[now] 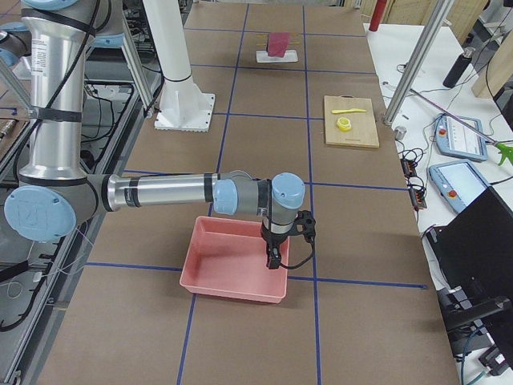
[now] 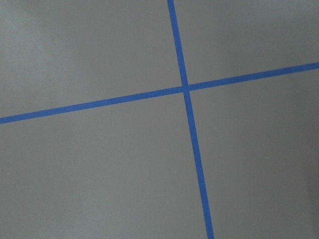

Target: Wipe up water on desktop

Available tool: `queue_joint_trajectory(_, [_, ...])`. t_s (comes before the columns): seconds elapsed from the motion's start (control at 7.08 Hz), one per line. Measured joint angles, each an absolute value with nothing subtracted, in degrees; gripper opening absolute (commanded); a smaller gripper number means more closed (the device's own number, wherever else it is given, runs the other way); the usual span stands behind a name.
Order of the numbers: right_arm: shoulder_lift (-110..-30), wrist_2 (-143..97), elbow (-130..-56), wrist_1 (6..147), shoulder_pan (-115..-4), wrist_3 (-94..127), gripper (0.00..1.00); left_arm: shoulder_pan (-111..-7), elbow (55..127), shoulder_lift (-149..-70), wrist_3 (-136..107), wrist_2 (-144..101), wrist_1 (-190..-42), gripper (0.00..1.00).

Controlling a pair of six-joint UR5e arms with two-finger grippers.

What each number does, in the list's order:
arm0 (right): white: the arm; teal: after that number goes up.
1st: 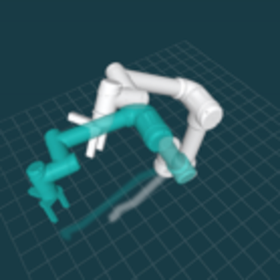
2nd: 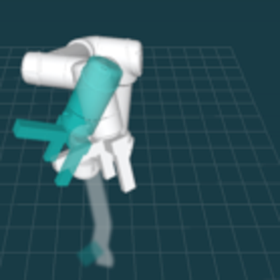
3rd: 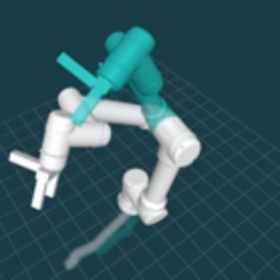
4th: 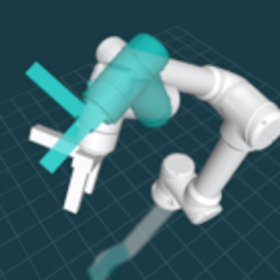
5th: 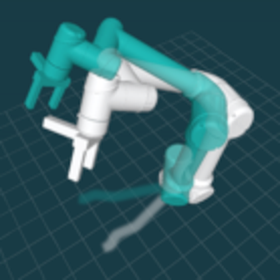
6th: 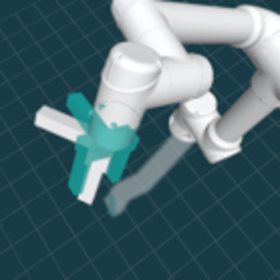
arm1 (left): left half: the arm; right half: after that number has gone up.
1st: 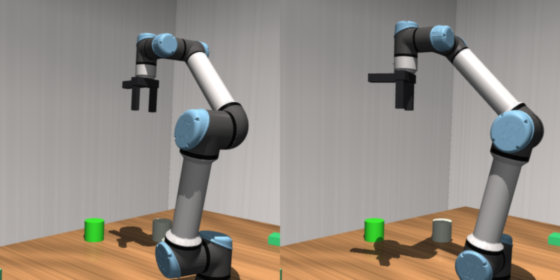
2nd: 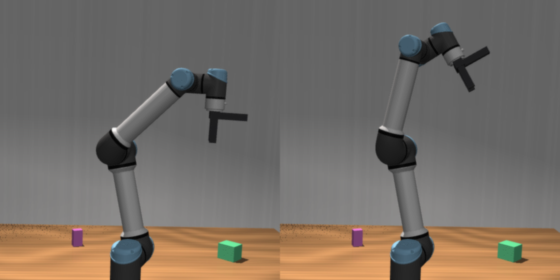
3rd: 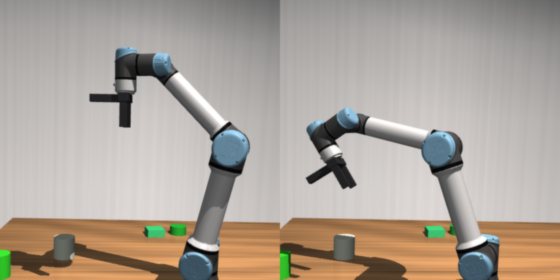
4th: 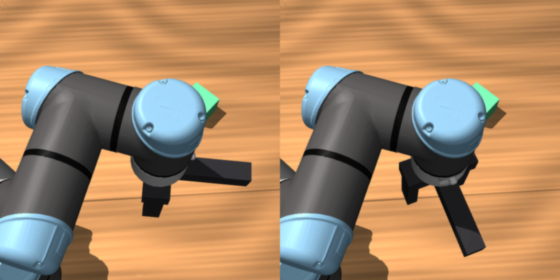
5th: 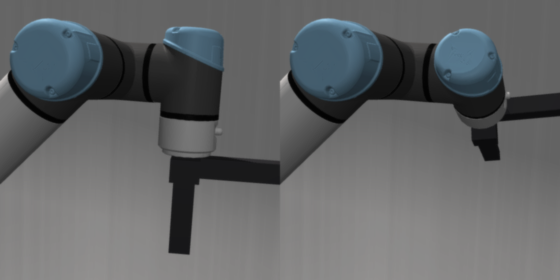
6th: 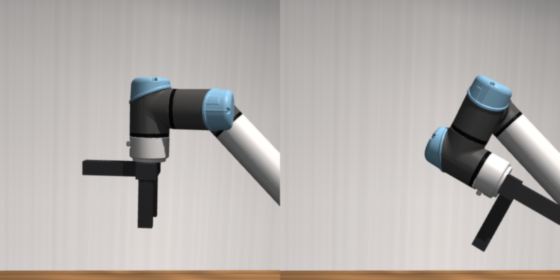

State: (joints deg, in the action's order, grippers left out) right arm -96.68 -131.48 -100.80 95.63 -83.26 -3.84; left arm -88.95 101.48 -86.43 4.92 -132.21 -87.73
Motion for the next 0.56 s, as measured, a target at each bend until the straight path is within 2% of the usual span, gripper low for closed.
queue_joint_trajectory(0.56, [-97.14, -131.41, -100.91, 95.62, -83.49, -3.79, 1.0, -86.58, 102.93, -85.98, 5.15, -132.51, -86.66, 0.98])
